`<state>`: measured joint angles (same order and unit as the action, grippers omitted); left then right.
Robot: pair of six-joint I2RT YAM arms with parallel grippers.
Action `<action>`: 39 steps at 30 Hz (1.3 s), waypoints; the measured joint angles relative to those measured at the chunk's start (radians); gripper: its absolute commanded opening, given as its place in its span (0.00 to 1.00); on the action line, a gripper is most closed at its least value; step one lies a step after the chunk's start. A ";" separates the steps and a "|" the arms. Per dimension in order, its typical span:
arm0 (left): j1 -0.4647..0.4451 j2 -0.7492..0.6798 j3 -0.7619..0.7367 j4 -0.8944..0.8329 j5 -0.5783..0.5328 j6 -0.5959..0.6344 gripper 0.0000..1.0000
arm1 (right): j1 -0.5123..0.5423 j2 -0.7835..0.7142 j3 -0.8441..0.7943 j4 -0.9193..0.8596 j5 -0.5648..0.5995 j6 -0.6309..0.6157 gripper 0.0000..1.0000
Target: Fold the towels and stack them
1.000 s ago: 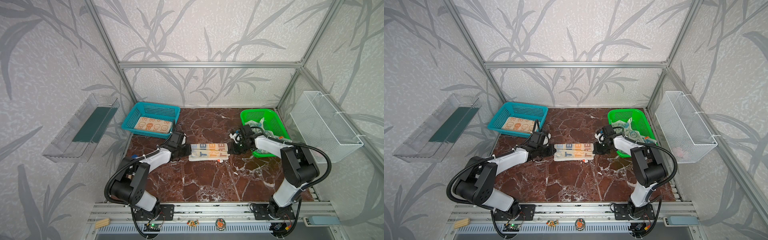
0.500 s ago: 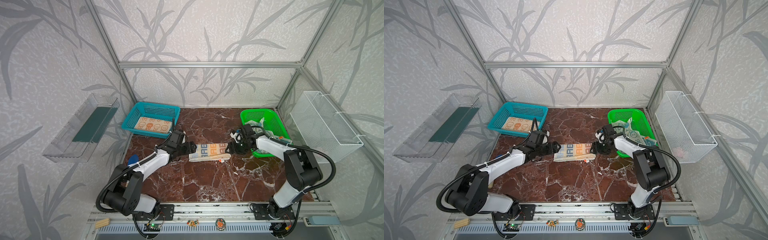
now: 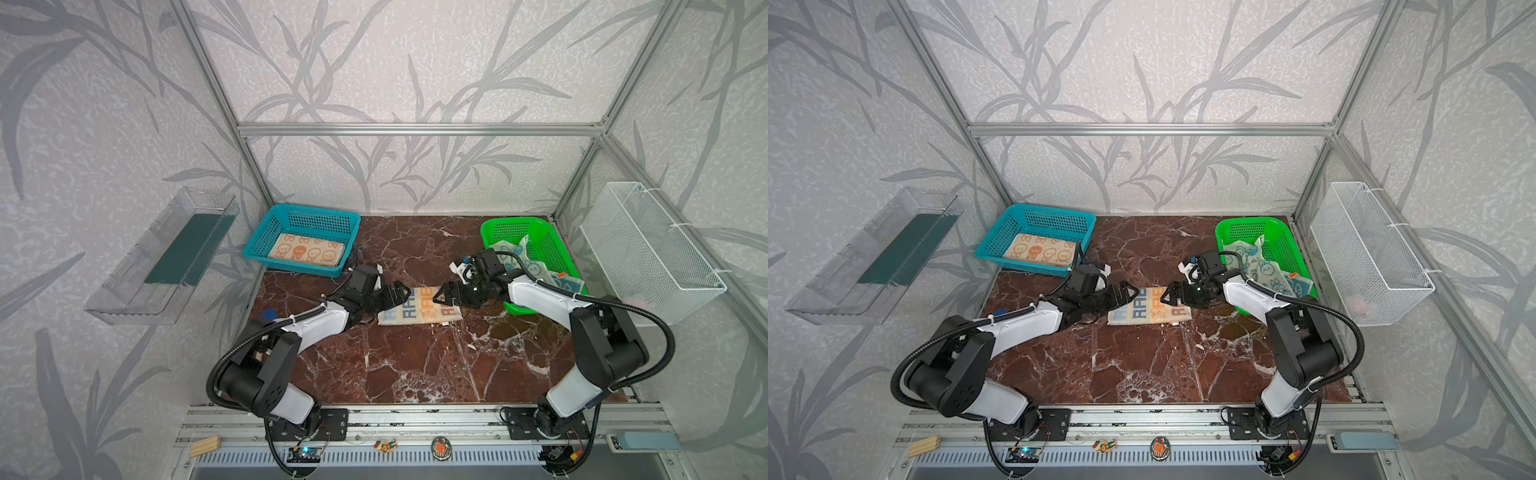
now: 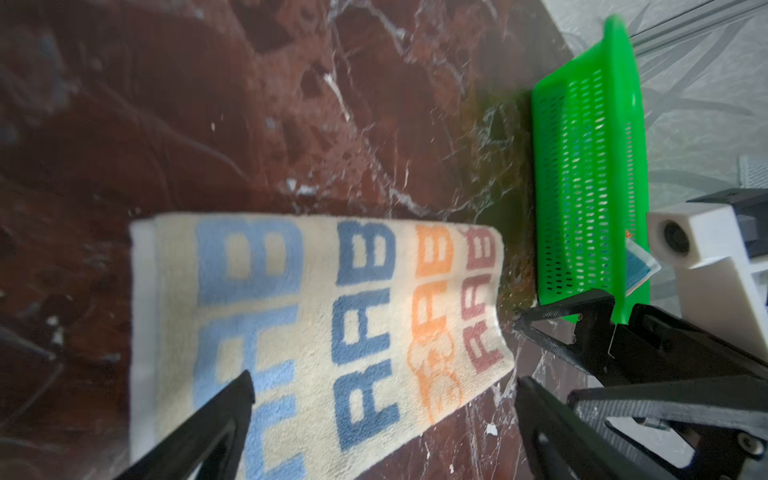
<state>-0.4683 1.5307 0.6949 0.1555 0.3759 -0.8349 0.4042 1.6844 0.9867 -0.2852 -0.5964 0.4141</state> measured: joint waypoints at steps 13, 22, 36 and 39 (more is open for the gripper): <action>-0.001 0.066 0.076 -0.103 -0.002 0.063 0.99 | -0.010 0.068 -0.008 0.033 -0.006 -0.013 0.99; 0.001 0.006 0.296 -0.416 -0.090 0.211 0.99 | -0.011 -0.038 0.033 -0.043 -0.001 -0.038 0.99; 0.000 0.024 0.045 -0.232 -0.004 0.072 0.99 | 0.022 0.016 -0.039 0.001 -0.037 -0.022 0.99; 0.000 0.035 0.042 -0.201 -0.002 0.068 0.99 | 0.022 0.049 -0.040 0.008 -0.040 -0.030 0.99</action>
<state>-0.4686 1.5654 0.7372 -0.0456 0.3737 -0.7666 0.4259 1.7336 0.9470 -0.2768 -0.6369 0.3843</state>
